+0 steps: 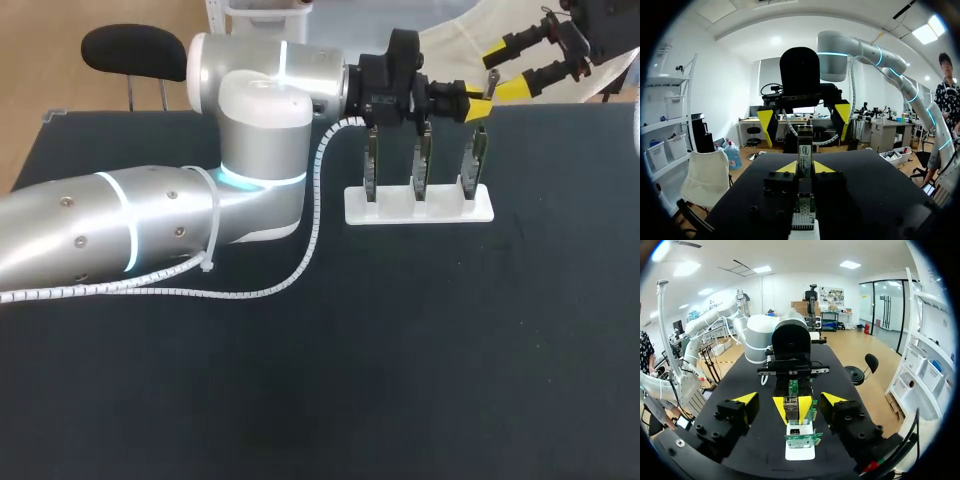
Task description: Pick up the optical module with the left hand, and insert it into the network port with the right hand.
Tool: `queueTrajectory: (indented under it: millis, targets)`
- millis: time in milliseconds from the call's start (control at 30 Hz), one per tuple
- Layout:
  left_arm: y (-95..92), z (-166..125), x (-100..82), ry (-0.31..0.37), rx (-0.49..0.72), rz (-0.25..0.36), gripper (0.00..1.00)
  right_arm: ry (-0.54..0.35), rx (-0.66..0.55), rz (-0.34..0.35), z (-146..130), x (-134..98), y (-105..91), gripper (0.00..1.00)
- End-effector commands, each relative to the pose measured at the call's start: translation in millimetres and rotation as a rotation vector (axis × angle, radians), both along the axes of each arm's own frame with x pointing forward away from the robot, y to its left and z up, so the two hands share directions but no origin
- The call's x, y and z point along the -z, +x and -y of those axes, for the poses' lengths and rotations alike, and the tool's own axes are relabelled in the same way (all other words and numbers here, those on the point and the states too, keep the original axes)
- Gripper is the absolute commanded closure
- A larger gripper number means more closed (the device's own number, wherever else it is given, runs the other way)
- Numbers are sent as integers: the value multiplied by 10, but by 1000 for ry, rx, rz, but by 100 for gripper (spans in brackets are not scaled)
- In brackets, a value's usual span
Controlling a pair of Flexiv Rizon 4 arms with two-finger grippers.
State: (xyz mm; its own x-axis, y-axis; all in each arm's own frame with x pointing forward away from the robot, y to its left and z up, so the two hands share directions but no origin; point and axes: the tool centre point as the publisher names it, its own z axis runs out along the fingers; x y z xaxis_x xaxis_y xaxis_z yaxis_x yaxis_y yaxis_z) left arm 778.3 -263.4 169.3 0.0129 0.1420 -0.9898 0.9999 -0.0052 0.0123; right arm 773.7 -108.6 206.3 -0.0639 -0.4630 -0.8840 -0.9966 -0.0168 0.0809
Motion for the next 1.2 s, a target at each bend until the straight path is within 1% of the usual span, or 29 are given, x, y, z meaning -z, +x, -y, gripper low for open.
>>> queueTrajectory:
  millis: [33,700,733,767,1200]
  targets:
    - [13,6,7,-1,2,1,100,0,0,-1,5,13,-6,100]
    - [13,6,7,-1,2,1,100,-8,5,-5,15,27,-46,100]
    - [13,6,7,-1,2,1,34,-9,5,-5,16,27,-46,100]
    - [13,6,7,-1,2,1,0,-10,5,-4,17,27,-46,100]
    - [13,6,7,-1,2,1,0,-4,5,1,4,20,-51,100]
